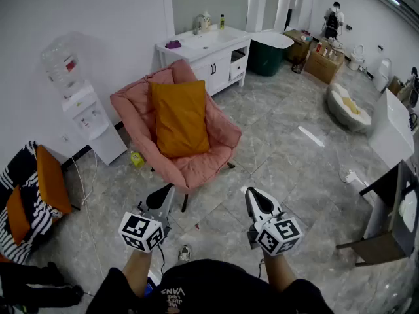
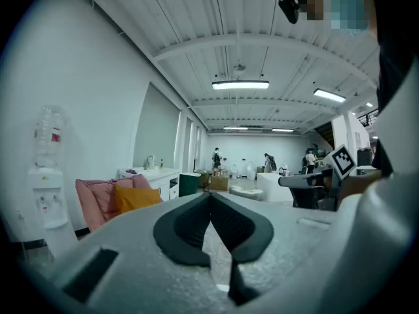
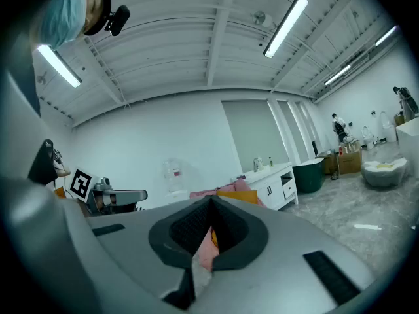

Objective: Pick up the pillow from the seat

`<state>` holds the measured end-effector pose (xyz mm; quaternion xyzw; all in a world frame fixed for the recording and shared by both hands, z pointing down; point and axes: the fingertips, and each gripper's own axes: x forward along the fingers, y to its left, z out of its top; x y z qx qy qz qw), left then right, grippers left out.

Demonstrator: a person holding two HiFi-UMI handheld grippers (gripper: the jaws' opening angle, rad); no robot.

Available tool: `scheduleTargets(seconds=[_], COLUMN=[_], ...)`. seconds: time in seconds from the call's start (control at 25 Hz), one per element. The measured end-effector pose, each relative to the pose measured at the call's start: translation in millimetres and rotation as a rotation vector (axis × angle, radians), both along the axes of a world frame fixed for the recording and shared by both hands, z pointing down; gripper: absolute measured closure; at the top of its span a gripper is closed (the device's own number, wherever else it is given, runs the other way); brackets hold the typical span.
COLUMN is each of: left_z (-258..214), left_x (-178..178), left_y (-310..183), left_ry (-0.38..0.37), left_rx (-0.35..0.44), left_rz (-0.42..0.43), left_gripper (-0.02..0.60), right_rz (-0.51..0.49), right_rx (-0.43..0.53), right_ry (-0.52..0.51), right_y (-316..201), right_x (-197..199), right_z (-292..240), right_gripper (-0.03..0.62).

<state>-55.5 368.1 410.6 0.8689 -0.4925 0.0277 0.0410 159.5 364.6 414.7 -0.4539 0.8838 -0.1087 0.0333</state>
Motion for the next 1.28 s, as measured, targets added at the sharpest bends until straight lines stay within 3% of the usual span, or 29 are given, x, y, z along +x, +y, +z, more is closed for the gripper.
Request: scheduleTargets(seconds=[0.36, 0.64, 0.68, 0.72, 0.76, 0.8, 1.04, 1.28], left_z=[-4, -5, -4, -3, -1, 1, 10, 7], left_x=[20, 38, 40, 44, 47, 50, 55, 63], left_y=[20, 36, 39, 42, 44, 46, 39, -6], left_ry=[0.016, 0.030, 0.034, 0.037, 0.036, 0.032, 0.030, 0.046], left_rx=[0.005, 0.023, 0.020, 0.015, 0.008, 0.001, -0.023, -0.010], left_rz=[-0.007, -0.011, -0.008, -0.002, 0.006, 0.013, 0.023, 0.070], left_gripper=[0.563, 0.557, 0.547, 0.480, 0.381, 0.347, 0.334, 0.325], right_rz=[-0.007, -0.028, -0.038, -0.048, -0.058, -0.063, -0.040, 0.013], right_rx=[0.009, 0.024, 0.020, 0.012, 0.003, -0.006, -0.043, -0.045], right_ry=[-0.004, -0.097, -0.094, -0.091, -0.089, -0.085, -0.083, -0.080], right_y=[18, 33, 35, 37, 39, 41, 40, 4], right_x=[19, 36, 36, 36, 36, 37, 47, 52], right_z=[-6, -13, -11, -9, -7, -4, 9, 8], right_gripper=[0.592, 0.591, 0.560, 0.461, 0.427, 0.427, 0.388, 0.378])
